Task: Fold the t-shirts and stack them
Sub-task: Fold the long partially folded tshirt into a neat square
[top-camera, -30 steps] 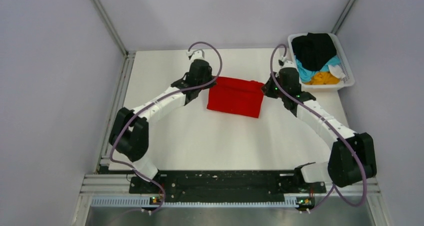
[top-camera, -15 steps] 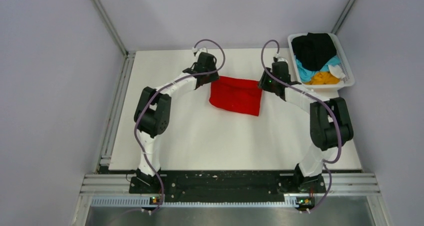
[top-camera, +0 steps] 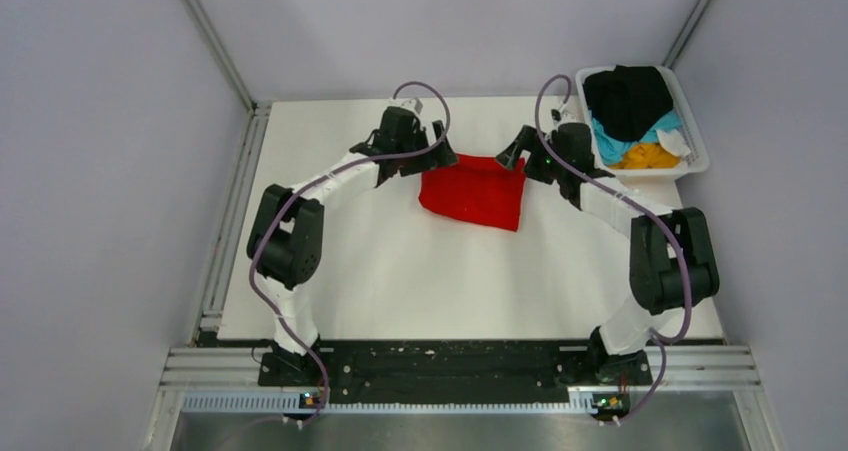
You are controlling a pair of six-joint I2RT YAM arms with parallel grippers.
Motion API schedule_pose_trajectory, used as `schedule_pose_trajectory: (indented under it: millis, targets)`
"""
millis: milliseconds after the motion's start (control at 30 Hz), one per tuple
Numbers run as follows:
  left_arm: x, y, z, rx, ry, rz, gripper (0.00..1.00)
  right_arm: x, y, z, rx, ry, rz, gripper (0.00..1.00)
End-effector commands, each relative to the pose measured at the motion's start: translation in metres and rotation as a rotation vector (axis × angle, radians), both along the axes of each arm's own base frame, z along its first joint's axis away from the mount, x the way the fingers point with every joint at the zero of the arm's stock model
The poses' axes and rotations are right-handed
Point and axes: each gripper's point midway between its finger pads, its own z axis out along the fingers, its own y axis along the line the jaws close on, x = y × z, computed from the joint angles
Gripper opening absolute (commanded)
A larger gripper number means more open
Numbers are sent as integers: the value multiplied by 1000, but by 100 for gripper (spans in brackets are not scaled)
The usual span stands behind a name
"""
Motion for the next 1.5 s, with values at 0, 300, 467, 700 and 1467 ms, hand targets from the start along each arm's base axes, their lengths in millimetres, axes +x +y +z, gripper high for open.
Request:
schedule_pose_trajectory:
  millis: [0,300,467,700,1467]
  targets:
    - [-43,-41,31,-163,-24,-217,99,-12,56,32,187,-82,221,90]
    - [-74,-22,-52,-44,169,-221,99,38,78,4,188,-32,239,90]
    - [-87,-12,-83,-1,227,-217,99,84,59,-25,166,17,164,90]
    - [-93,-4,-93,33,237,-202,99,131,39,-34,137,24,112,89]
    - [-8,33,-38,265,160,-19,89,-63,-50,45,-131,-28,-91,99]
